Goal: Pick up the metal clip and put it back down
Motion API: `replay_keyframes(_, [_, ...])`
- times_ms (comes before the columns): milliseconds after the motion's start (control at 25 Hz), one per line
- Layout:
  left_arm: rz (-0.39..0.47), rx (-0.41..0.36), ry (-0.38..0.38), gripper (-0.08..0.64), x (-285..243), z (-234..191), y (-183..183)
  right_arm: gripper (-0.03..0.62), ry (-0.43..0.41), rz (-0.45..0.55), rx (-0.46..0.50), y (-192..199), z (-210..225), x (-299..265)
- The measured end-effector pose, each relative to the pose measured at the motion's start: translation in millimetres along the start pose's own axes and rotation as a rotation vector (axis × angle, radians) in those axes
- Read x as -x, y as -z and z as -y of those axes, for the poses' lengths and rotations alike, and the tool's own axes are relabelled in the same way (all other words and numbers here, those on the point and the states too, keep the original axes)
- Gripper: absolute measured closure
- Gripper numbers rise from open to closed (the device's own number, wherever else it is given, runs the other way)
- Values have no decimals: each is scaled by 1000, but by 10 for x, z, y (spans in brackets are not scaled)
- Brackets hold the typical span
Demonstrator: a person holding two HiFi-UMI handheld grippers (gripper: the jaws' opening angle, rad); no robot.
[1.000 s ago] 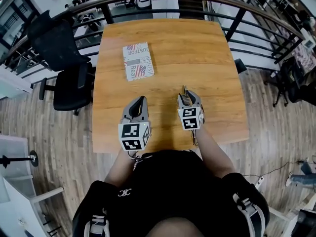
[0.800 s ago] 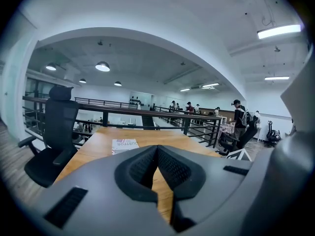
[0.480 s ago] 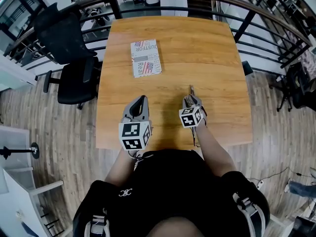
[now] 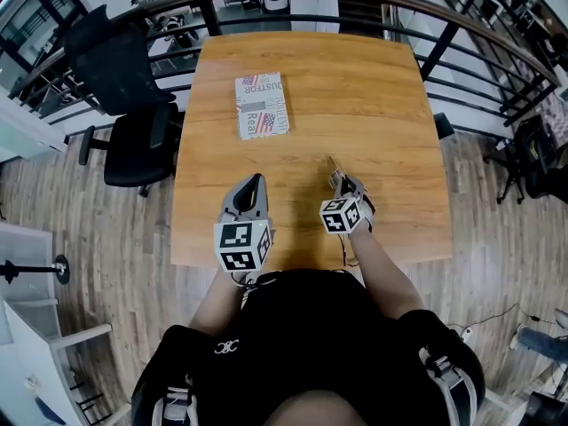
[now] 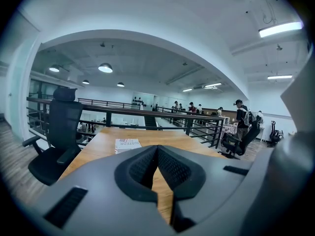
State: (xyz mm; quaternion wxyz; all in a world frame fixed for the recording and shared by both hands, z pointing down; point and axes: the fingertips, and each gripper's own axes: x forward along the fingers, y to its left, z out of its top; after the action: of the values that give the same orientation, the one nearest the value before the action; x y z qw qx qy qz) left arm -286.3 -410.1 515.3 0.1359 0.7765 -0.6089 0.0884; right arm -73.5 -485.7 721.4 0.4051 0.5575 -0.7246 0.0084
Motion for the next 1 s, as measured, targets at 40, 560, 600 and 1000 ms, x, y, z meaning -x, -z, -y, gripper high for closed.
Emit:
replay_keyframes(40, [0, 0, 2, 548, 6, 33, 10, 566, 3, 11, 1, -9, 35, 31])
replay_keyframes(560, [14, -5, 37, 548, 67, 660, -16, 566, 90, 271, -71, -498, 960, 907])
replay_keyframes(600, [14, -7, 38, 548, 78, 715, -14, 566, 103, 299, -74, -552, 1057, 1015])
replay_keyframes(1000, [35, -25, 23, 548, 215, 1151, -116, 566, 174, 561, -255, -874, 2056, 2135])
